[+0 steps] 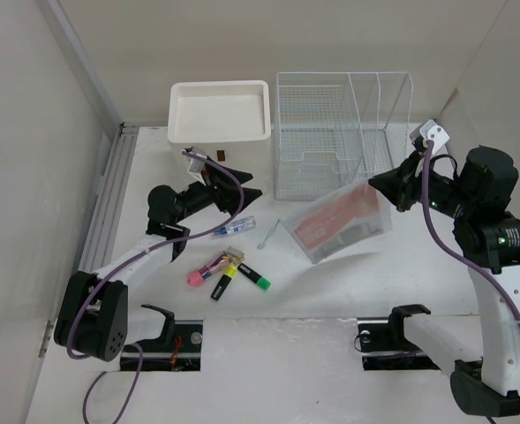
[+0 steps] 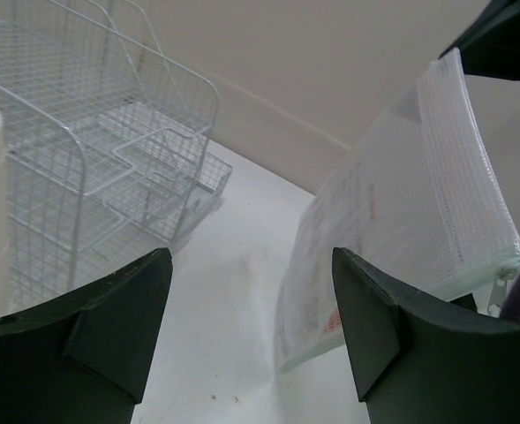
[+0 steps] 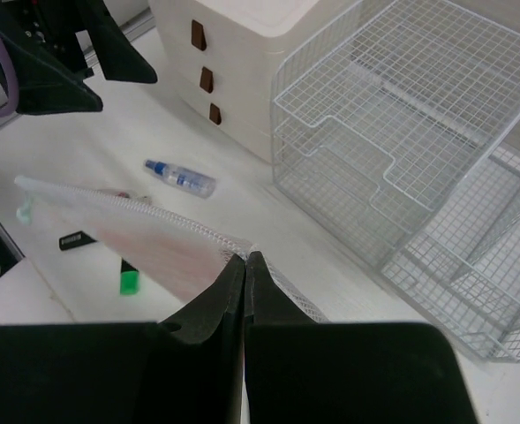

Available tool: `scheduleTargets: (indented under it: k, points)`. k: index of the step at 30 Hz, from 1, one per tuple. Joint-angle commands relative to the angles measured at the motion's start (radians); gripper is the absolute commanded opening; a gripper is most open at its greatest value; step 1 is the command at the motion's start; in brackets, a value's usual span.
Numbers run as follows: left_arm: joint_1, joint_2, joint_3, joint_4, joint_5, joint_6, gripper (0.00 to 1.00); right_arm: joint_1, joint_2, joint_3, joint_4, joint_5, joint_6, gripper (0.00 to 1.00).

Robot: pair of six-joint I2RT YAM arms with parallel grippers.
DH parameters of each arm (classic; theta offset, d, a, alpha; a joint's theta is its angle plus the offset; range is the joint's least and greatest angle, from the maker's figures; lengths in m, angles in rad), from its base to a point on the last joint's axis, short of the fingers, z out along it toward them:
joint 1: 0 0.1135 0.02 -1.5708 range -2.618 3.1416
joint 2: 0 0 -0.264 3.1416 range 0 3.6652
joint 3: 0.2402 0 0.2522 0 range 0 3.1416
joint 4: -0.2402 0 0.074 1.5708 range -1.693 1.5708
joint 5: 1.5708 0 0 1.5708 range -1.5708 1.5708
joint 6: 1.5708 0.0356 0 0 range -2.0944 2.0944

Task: Organize the desk

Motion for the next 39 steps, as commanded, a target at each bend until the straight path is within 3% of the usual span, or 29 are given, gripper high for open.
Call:
scheduleTargets:
  k: [1,9,14,26,39]
  points:
    - [-0.018,0.004,-0.009,0.178,0.114,-0.037,0.70,0.010,-0.013,0.048,0.081,-0.035,0.033,0.00]
    - [-0.156,-0.138,0.028,-0.200,0.039,0.223,0.69,0.010,-0.013,0.048,0.110,-0.035,0.042,0.00]
    - [-0.232,-0.184,0.019,-0.277,-0.027,0.277,0.69,0.010,0.005,0.057,0.139,-0.013,0.042,0.00]
    - [-0.242,-0.370,-0.064,-0.325,-0.124,0.266,0.69,0.010,0.005,0.067,0.188,0.047,0.053,0.00]
    - [-0.332,-0.286,-0.035,-0.325,-0.135,0.300,0.70,0.019,0.033,0.088,0.227,0.047,0.109,0.00]
